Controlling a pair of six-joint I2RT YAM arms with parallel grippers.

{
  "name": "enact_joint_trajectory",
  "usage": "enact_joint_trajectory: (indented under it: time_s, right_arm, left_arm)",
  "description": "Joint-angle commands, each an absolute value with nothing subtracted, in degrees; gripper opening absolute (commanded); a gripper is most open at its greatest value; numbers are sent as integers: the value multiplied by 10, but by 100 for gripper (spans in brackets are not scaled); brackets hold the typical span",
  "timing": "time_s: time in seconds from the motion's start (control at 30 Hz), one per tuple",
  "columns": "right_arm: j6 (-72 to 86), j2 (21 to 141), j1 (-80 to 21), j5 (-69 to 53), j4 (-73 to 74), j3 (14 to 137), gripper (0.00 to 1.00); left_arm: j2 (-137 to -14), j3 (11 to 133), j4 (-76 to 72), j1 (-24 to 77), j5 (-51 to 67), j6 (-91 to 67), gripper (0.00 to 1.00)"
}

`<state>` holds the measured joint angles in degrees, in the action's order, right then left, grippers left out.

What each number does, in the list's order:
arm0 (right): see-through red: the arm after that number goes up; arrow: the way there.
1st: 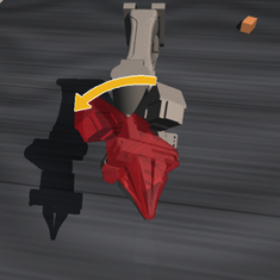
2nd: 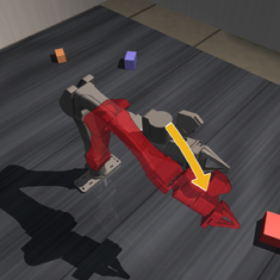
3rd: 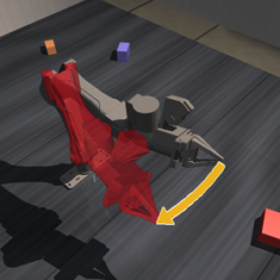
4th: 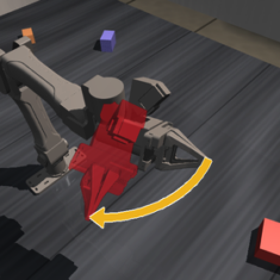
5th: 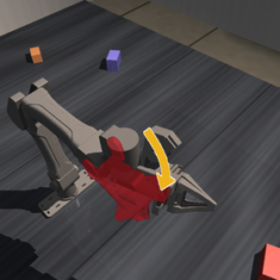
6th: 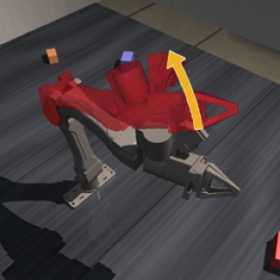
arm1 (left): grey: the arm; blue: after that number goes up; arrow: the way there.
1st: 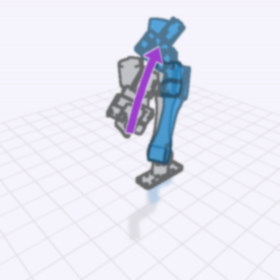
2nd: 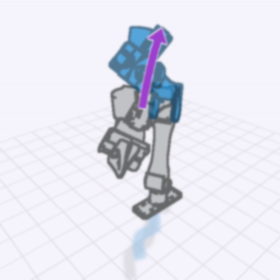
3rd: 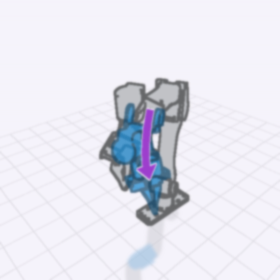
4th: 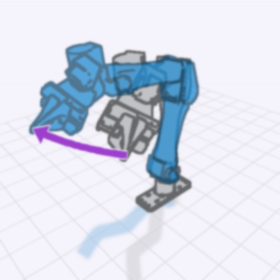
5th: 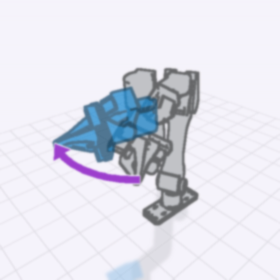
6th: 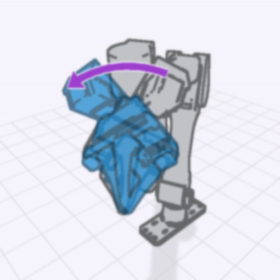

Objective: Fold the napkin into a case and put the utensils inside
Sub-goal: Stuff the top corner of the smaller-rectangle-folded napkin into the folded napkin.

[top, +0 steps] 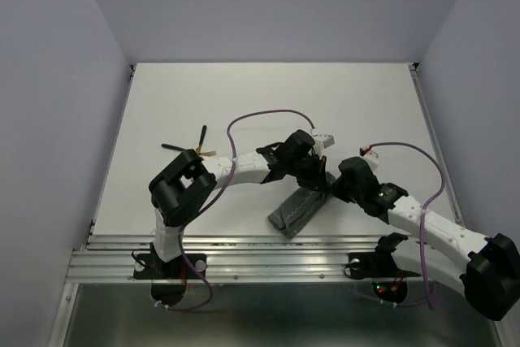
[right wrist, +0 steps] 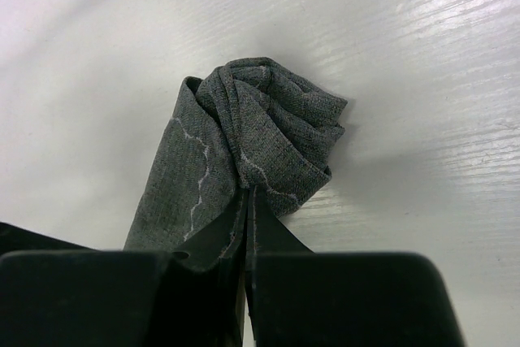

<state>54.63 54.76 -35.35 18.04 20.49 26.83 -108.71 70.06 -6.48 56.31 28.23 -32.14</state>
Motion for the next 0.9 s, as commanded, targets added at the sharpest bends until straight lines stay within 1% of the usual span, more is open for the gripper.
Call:
enact_joint_trajectory:
  time_s: [0.0,0.17,0.3,0.6,0.87]
  right_arm:
    - [548,539,-359,192,192,279,1]
    - [548,539,-359,192,192,281,1]
    - [548,541,-359,192,192,283,1]
    - [547,549,-359,197,192,288,1]
    - [546,555,-359,200,192,289,1]
  left_arm:
    - [-1042,723,-28,561,266,-287,0]
    - [-1039,715,-40,534,210,-321,0]
    - [-1072,739,-41,524,182,-335,0]
    - [-1152,802,-54,526,214,-340,0]
    - [-1177,802,-68,531,243,-345,0]
